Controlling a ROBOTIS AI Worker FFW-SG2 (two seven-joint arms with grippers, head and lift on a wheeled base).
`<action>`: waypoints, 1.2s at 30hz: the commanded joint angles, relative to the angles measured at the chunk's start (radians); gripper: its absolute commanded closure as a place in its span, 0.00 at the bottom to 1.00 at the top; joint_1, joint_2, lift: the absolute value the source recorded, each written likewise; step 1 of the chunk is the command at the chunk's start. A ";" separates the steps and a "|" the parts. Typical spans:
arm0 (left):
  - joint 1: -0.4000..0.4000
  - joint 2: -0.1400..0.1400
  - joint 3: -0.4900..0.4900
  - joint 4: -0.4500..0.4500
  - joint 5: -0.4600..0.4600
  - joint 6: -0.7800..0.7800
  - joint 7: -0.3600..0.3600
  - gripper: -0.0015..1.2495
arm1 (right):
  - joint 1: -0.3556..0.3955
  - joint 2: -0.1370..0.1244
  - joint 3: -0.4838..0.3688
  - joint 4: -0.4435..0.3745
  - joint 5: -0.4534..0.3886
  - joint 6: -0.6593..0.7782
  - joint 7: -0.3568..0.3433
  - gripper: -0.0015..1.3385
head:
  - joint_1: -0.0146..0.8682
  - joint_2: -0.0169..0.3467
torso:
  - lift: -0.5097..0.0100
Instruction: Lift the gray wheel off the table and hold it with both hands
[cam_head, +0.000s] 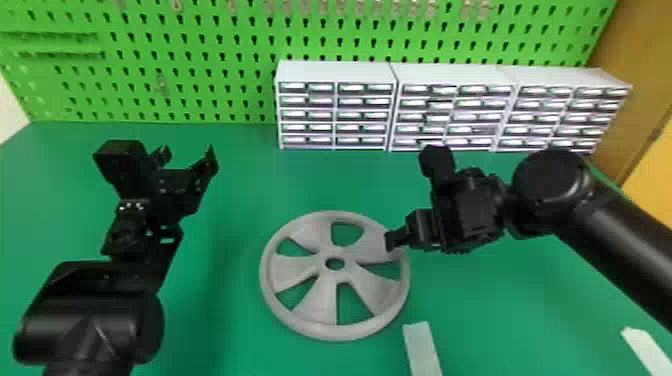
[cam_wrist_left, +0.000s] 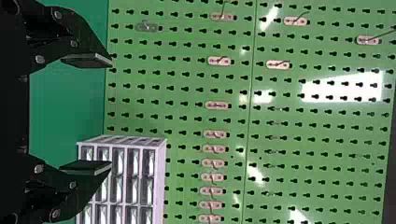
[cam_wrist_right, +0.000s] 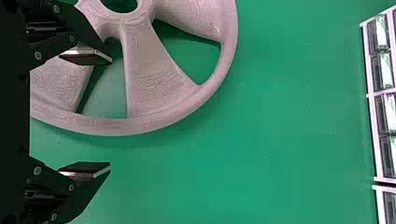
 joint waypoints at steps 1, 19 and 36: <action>-0.002 0.000 0.001 0.000 0.000 0.000 0.000 0.38 | -0.003 -0.001 0.003 0.000 -0.001 0.000 0.000 0.34 | 0.82 0.09 | 0.79; -0.005 0.000 -0.009 0.000 0.000 0.000 0.006 0.38 | 0.004 0.075 0.020 0.107 0.112 0.002 0.049 0.35 | 0.82 0.09 | 0.79; -0.008 0.000 -0.010 0.000 0.002 0.000 0.007 0.38 | 0.002 0.106 0.033 0.155 0.220 0.002 0.097 0.35 | 0.82 0.09 | 0.79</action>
